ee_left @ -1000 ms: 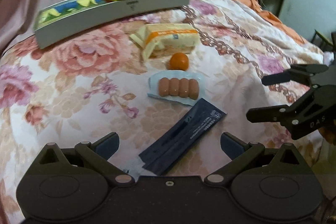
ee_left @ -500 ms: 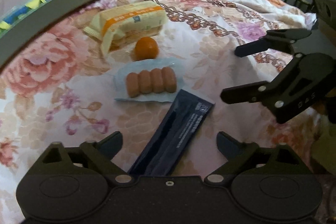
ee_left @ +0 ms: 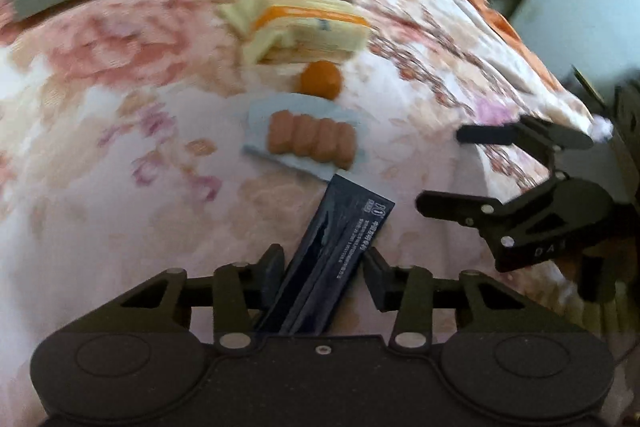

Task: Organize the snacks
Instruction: 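Grasp the dark blue stick pack with the left tool while the right tool grasps the sausage tray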

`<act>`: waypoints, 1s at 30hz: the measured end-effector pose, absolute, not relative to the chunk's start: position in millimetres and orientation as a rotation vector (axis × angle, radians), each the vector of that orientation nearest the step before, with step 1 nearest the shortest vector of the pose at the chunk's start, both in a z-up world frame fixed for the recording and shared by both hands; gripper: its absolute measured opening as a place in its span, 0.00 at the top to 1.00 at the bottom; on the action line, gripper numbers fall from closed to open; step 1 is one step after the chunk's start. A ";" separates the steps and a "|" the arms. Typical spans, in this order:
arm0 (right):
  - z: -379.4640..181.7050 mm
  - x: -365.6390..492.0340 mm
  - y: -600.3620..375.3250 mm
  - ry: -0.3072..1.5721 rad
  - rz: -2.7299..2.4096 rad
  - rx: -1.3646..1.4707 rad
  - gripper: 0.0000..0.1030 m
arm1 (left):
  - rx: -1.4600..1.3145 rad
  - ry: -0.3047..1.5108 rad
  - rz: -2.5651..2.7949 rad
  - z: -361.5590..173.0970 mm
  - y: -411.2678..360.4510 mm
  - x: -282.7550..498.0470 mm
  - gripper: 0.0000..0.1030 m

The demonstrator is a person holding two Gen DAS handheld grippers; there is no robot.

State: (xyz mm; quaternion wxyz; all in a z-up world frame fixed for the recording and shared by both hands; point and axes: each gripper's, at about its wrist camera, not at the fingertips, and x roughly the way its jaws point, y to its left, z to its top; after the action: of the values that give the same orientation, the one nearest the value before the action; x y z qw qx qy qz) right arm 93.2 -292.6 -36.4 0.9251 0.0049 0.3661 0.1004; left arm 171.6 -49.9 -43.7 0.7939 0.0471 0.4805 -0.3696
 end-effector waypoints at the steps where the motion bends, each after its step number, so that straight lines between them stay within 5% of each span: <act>1: -36.8 93.2 -291.6 0.749 0.209 0.001 0.00 | 0.077 1.025 -0.746 -43.8 -44.7 168.1 0.57; 7: -41.0 89.8 -280.6 0.717 0.226 -0.089 0.00 | -0.101 0.974 -0.452 -41.2 -4.6 159.2 0.65; 20: -44.8 112.3 -241.6 0.583 0.382 -0.262 0.01 | -0.175 0.928 -0.354 -42.7 -1.0 151.6 0.63; 30: -56.4 140.6 -242.9 0.636 0.442 -0.157 0.15 | 0.009 0.966 -0.431 -38.6 -21.1 153.2 0.43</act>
State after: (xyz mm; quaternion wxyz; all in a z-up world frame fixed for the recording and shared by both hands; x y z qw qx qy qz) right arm 140.6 -242.9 -56.4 0.9229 -0.0766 0.3100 0.2153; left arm 153.2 -21.1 -38.6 0.8633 0.0045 0.4609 -0.2057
